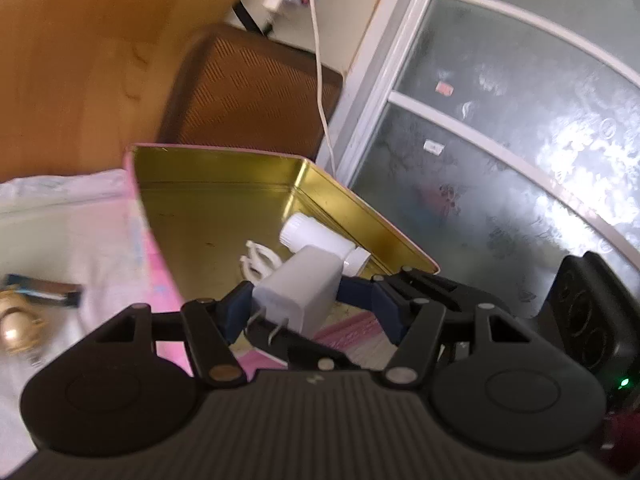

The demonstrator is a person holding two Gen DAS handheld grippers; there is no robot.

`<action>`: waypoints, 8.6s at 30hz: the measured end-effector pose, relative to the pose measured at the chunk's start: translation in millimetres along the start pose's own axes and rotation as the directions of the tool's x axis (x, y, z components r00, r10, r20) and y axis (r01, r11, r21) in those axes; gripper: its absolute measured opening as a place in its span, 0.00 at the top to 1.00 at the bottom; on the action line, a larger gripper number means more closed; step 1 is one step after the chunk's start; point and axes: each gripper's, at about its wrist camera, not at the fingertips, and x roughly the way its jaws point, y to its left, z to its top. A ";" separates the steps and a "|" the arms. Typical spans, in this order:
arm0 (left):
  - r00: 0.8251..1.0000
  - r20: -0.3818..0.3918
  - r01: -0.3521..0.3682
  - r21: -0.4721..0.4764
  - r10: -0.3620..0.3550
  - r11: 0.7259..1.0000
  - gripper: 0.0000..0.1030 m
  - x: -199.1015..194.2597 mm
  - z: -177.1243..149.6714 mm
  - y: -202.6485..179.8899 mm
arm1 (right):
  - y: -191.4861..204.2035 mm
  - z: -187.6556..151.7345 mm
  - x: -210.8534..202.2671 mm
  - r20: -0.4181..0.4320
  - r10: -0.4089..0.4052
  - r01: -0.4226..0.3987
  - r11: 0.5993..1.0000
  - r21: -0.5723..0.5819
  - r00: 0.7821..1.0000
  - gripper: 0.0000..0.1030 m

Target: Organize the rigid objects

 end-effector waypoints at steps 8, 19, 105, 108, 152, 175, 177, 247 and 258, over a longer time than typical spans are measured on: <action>0.993 -0.013 -0.113 0.025 0.114 0.993 0.34 24.0 0.6 -6.6 | -49.1 -13.2 33.3 -0.059 -0.232 0.236 0.969 0.075 0.971 0.29; 0.946 0.084 -0.317 0.019 0.315 0.948 0.34 -14.5 -2.4 -1.7 | -40.8 -18.2 -11.0 0.064 -0.299 0.281 0.937 0.206 0.952 0.33; 0.728 0.247 -0.548 -0.349 0.639 0.760 0.30 -183.0 -100.3 118.5 | 105.6 -33.3 57.5 -0.247 0.310 -0.301 0.951 0.076 0.918 0.87; 0.729 0.246 -0.547 -0.351 0.639 0.760 0.30 -183.0 -100.3 118.8 | 105.8 -33.6 58.0 -0.247 0.310 -0.302 0.951 0.071 0.918 0.86; 0.746 0.241 -0.514 -0.386 0.621 0.767 0.30 -184.9 -102.0 122.8 | 122.9 24.6 49.8 -0.110 0.255 -0.268 0.955 -0.126 0.961 0.89; 0.760 0.233 -0.515 -0.353 0.606 0.782 0.30 -180.1 -101.4 118.4 | 68.8 -25.1 26.3 -0.220 0.256 -0.217 0.958 0.188 0.941 0.72; 0.763 0.232 -0.513 -0.351 0.604 0.783 0.30 -179.9 -101.6 117.9 | 69.8 -24.9 26.5 -0.218 0.254 -0.215 0.958 0.188 0.942 0.72; 0.908 0.102 -0.408 0.006 0.406 0.913 0.39 -77.3 -43.3 2.3 | -28.0 -1.4 -16.0 0.165 -0.167 0.139 0.975 0.173 0.972 0.57; 0.799 0.167 -0.528 -0.265 0.578 0.807 0.39 -211.8 -101.6 61.1 | 69.5 16.0 32.8 -0.019 0.307 -0.302 0.944 0.132 0.951 0.56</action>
